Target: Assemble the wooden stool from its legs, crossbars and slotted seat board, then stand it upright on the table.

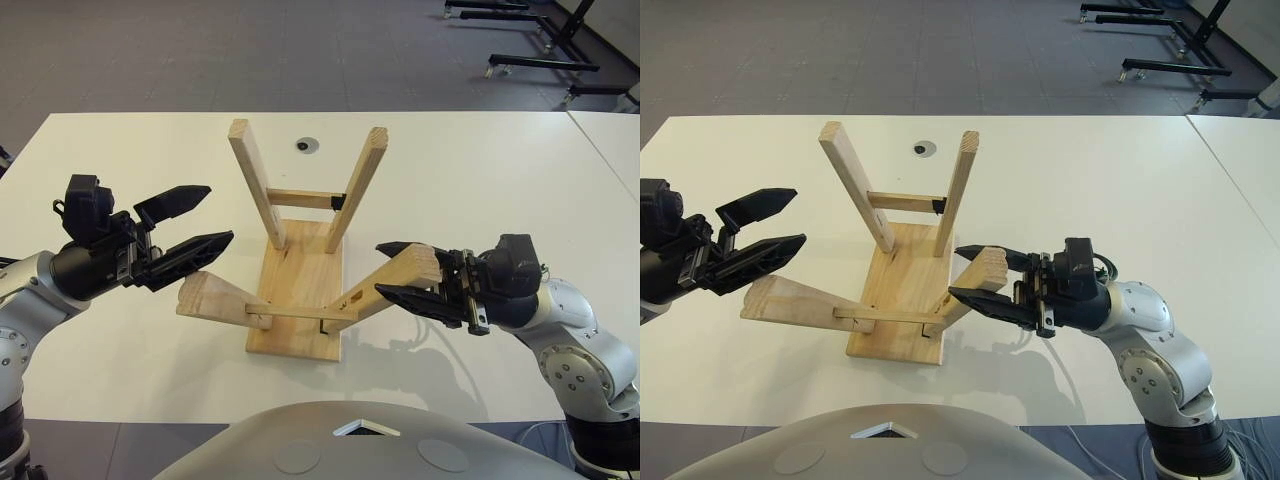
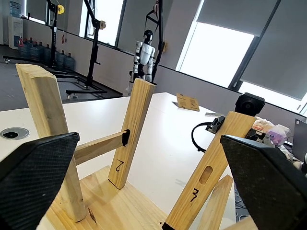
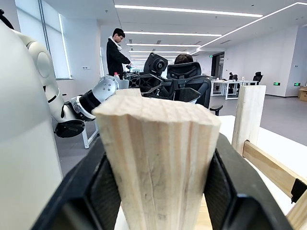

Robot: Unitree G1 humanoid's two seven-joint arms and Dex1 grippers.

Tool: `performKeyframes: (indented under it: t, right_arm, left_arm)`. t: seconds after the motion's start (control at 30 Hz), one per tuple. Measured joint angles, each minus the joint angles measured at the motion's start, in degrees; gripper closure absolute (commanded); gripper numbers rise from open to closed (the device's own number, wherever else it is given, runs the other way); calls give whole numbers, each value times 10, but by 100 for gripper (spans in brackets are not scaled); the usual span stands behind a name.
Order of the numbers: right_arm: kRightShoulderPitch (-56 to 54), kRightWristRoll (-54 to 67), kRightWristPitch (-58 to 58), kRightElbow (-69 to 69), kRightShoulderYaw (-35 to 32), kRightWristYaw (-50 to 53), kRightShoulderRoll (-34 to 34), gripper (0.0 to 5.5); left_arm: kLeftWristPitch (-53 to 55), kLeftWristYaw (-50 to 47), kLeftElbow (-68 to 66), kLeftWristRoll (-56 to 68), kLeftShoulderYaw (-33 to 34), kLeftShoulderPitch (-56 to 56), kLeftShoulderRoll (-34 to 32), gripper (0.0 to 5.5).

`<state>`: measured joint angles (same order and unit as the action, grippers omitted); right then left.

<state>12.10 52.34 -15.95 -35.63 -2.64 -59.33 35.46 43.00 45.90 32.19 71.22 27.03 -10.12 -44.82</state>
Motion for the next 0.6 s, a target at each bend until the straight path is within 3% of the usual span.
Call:
performKeyframes:
  t: [0.23, 0.6]
  right_arm:
    - [24, 1, 26, 14, -6, -23, -3, 346]
    - [71, -69, 142, 0, 38, -32, -31, 346]
  left_arm:
    - [-4, -3, 1, 0, 0, 0, 1, 10]
    - [-7, 3, -11, -5, 1, 1, 2, 10]
